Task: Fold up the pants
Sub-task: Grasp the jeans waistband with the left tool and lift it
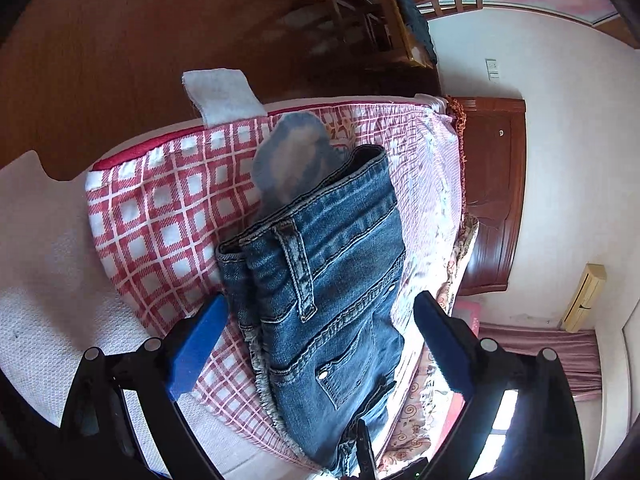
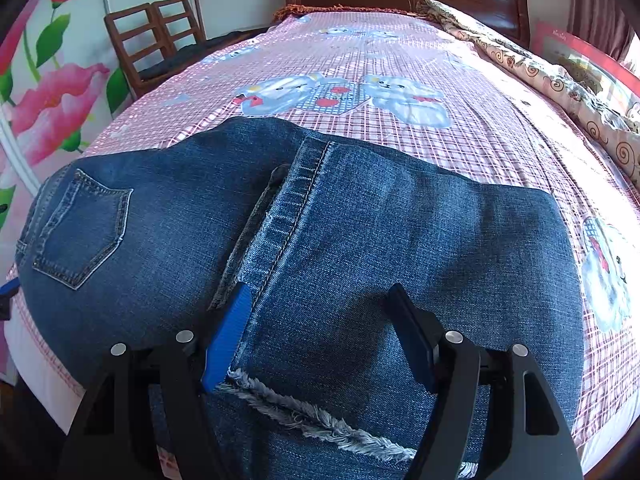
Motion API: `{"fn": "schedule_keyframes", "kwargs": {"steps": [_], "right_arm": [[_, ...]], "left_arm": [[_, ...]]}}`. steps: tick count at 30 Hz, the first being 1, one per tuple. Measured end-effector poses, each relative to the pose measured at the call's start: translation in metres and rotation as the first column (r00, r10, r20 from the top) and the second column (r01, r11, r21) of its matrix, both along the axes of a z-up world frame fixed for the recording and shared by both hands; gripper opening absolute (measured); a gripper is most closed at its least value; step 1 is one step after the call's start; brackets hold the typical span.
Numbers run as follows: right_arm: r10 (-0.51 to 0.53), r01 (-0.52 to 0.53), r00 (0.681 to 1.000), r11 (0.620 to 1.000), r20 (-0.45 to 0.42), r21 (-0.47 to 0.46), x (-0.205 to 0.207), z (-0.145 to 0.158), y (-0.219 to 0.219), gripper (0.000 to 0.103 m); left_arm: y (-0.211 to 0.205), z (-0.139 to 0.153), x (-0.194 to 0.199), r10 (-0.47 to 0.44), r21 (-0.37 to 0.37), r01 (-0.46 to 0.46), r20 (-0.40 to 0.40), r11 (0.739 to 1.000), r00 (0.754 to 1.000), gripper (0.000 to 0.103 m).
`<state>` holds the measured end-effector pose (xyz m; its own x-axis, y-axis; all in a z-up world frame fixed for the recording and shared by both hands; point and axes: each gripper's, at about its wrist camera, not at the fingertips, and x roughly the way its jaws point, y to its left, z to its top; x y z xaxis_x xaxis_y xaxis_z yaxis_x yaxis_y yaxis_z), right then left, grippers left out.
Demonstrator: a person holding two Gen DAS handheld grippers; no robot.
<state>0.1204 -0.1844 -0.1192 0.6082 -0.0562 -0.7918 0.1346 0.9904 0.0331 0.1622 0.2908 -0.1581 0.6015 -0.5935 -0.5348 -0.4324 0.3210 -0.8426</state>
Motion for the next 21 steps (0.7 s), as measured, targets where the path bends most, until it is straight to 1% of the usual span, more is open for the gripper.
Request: {"fn": "schedule_keyframes", "kwargs": {"steps": [2,3,4,5,6,8,9,11,14,17,18,19,21], "right_arm": [[0.002,-0.002,1.000,1.000,0.000,0.002,0.000,0.000,0.000,0.069],[0.003,-0.003,1.000,1.000,0.001,0.001,0.000,0.000,0.000,0.069],[0.004,-0.004,1.000,1.000,0.001,0.002,0.000,0.000,0.000,0.070],[0.003,-0.003,1.000,1.000,0.002,0.004,0.000,0.000,-0.001,0.070],[0.003,-0.003,1.000,1.000,0.003,0.003,0.000,0.000,0.000,0.070],[0.003,-0.003,1.000,1.000,0.004,0.003,-0.001,0.000,0.000,0.070],[0.004,-0.004,1.000,1.000,0.005,0.004,-0.001,0.000,0.000,0.070],[0.004,-0.004,1.000,1.000,0.003,0.005,-0.001,0.000,-0.001,0.070],[0.006,-0.006,1.000,1.000,-0.004,0.006,-0.001,0.000,0.000,0.070],[0.008,-0.008,1.000,1.000,-0.007,0.015,-0.001,0.001,-0.001,0.070],[0.009,-0.009,1.000,0.999,-0.012,0.031,-0.001,0.003,-0.003,0.072],[0.009,-0.008,1.000,0.998,-0.017,0.061,-0.001,0.005,-0.006,0.079],[-0.019,0.020,1.000,0.986,-0.011,0.165,-0.005,0.011,-0.017,0.085]], "left_arm": [[0.000,-0.002,-0.003,0.025,0.003,-0.025,-0.005,1.000,1.000,0.087],[0.001,-0.003,-0.004,0.027,0.020,-0.026,-0.022,0.999,0.999,0.081],[0.001,-0.003,-0.005,0.027,0.041,-0.026,-0.030,0.999,0.999,0.071],[0.001,-0.003,-0.006,0.022,0.071,-0.020,-0.041,0.997,0.999,0.046],[0.002,-0.006,-0.008,0.017,0.105,-0.010,-0.066,0.994,0.998,0.033],[0.005,-0.011,-0.012,0.042,0.078,-0.038,-0.058,0.996,0.997,0.028],[0.006,-0.012,-0.014,0.047,0.085,-0.042,-0.057,0.995,0.997,0.026],[0.004,-0.007,-0.018,0.060,0.116,-0.054,-0.051,0.992,0.997,0.021],[-0.001,0.006,-0.021,0.063,0.178,-0.057,-0.027,0.982,0.998,0.017],[-0.004,0.023,-0.024,0.070,0.202,-0.072,0.021,0.977,0.997,0.015],[-0.007,0.031,-0.025,0.063,0.224,-0.071,0.041,0.972,0.997,0.014],[-0.011,0.040,-0.025,0.052,0.250,-0.068,0.070,0.966,0.996,0.014],[-0.024,0.065,-0.025,0.002,0.333,-0.049,0.138,0.942,0.990,0.013]]}}
